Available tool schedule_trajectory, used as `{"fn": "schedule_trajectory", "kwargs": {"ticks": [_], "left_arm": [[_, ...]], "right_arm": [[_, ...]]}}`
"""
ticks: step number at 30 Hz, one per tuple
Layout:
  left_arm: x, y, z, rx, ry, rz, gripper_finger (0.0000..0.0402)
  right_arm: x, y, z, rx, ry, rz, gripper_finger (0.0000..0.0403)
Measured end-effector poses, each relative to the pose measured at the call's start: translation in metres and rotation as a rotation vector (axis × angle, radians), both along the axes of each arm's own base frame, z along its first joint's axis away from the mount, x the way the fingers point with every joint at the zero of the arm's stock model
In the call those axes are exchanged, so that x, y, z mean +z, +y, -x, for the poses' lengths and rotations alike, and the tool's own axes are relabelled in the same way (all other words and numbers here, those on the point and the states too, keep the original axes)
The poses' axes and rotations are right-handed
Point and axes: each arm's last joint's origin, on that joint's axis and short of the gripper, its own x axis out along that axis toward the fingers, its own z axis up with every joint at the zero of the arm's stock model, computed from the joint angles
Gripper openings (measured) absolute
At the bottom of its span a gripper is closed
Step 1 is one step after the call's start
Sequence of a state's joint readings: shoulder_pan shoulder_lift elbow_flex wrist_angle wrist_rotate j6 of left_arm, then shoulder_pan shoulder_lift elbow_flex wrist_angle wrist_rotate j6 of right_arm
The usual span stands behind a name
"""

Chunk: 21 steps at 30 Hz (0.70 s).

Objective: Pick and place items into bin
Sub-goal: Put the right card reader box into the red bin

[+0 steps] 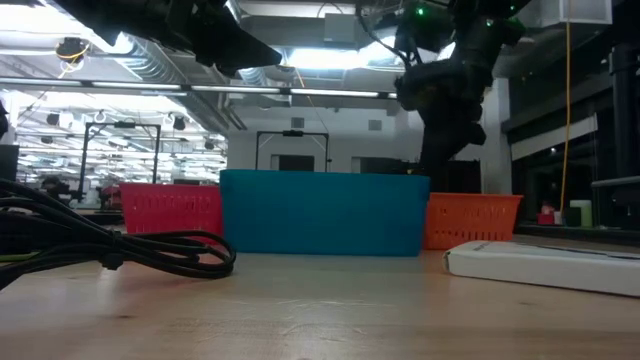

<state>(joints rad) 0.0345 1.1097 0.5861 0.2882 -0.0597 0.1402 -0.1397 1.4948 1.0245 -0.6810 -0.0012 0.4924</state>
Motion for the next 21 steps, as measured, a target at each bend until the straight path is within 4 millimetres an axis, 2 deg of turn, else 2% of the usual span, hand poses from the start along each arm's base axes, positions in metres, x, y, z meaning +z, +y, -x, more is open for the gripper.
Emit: {"fn": "schedule_trajectory", "kwargs": {"ticks": [8, 21], "left_arm": [[0.000, 0.000, 0.000, 0.007, -0.003, 0.032, 0.0006], [-0.001, 0.000, 0.000, 0.007, 0.005, 0.032, 0.0006]], "right_arm": [[0.029, 0.012, -0.001, 0.104, -0.084, 0.069, 0.0054], [0.071, 0.051, 0.028, 0.238, -0.178, 0.324, 0.0033]]}}
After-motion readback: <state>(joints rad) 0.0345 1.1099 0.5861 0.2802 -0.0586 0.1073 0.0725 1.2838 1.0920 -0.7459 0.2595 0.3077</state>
